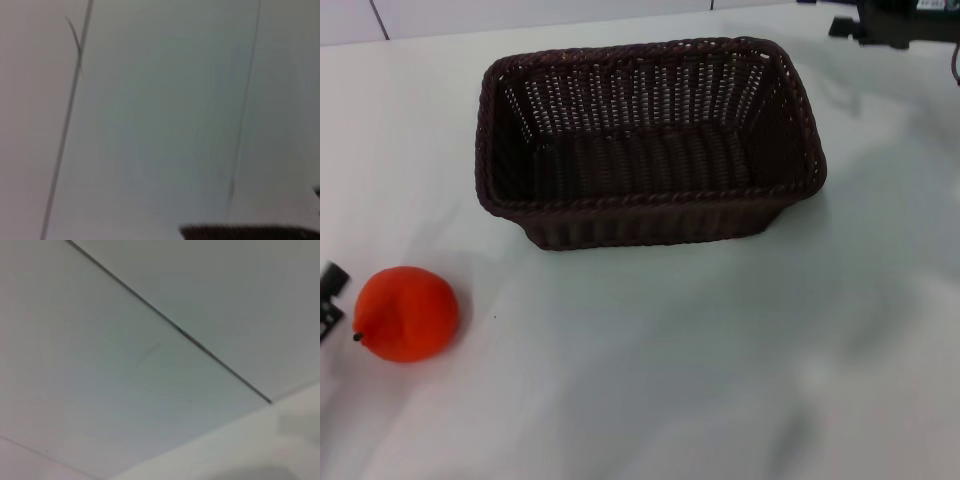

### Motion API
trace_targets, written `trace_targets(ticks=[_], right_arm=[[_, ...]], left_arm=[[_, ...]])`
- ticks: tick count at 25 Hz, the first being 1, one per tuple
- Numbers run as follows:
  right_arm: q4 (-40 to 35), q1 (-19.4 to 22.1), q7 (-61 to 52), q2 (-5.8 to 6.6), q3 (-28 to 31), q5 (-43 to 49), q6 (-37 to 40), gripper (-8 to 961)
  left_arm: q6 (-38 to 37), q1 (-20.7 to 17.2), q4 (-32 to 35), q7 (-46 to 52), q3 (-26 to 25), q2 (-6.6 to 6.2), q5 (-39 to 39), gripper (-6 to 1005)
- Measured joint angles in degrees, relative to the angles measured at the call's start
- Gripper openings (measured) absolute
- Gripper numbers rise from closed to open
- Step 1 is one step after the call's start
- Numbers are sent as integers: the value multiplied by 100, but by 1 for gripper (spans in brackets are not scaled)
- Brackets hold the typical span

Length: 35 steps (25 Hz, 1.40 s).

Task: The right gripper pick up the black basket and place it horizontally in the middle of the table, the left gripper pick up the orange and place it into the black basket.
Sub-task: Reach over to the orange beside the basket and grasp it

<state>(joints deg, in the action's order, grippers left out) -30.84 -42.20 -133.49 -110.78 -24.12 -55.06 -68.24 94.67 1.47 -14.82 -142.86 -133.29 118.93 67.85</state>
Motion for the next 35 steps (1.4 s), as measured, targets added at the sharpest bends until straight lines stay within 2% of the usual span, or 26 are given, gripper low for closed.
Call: trace_targets(ticks=[3, 8, 11, 19, 24, 25, 30, 35], right_arm=[[28, -77, 168, -35, -9, -236, 177, 883], [43, -122, 486, -115, -13, -744, 318, 881], [55, -97, 650, -168, -14, -1045, 438, 880], [237, -77, 1021, -212, 21, -1378, 549, 874], [361, -25, 1111, -233, 31, -1915, 350, 874], [361, 6, 1171, -255, 31, -2122, 260, 874], [361, 172, 1844, -418, 41, -3142, 256, 873], [360, 343, 2702, -522, 54, -4214, 689, 873]], left_arm=[[-251, -31, 3, 5, 6, 4, 394, 834], [-930, 37, 11, 10, 22, 85, 934, 827], [-1048, 103, -1, 12, 28, 109, 1150, 823], [-1094, 214, -111, 13, -25, 142, 1431, 623], [-1032, 279, -153, 83, -54, 196, 1391, 393], [-1019, 295, -158, 84, -75, 206, 1378, 381], [-574, 445, -176, 133, -322, 249, 1344, 322], [663, 443, -189, 286, -1147, 213, 1328, 273]])
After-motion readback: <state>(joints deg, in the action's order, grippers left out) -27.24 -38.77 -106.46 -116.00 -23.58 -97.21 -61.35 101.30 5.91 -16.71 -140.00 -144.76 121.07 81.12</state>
